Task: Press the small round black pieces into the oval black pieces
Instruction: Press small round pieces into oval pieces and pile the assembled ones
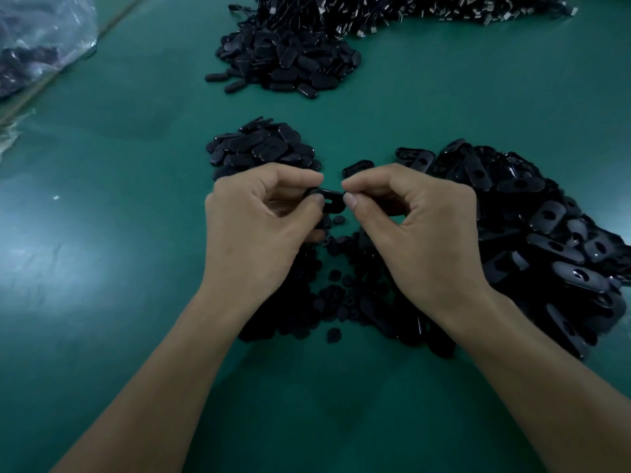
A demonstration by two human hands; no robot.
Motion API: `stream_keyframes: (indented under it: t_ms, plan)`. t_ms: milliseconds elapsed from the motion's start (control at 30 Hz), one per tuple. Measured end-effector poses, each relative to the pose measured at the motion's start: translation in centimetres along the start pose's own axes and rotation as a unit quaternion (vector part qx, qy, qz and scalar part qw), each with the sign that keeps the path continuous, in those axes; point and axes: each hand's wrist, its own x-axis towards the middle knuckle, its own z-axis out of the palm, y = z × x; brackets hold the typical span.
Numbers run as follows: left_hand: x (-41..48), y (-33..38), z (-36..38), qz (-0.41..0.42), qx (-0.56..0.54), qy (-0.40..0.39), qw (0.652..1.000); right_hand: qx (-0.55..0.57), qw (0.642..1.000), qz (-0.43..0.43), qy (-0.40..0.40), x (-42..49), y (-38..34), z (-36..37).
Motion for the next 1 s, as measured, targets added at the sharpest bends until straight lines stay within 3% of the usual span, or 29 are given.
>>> stream_keyframes:
  t_ms: [333,667,1000]
  plan:
    - [-0.20,-0.25,0.47,0.045,0.021,-0.013,0.999,-0.016,1.000,-0.012,-0.011,-0.03,-0.10,0.16]
    - [-0.18,-0.24,0.65,0.049,0.028,-0.004,0.998,0.034,0.997,0.048,-0.057,0.05,-0.49,0.03]
    - [-0.20,0.12,0.23,0.065,0.064,-0.048,0.995,0.027,0.996,0.077,-0.047,0.11,-0.57,-0.18]
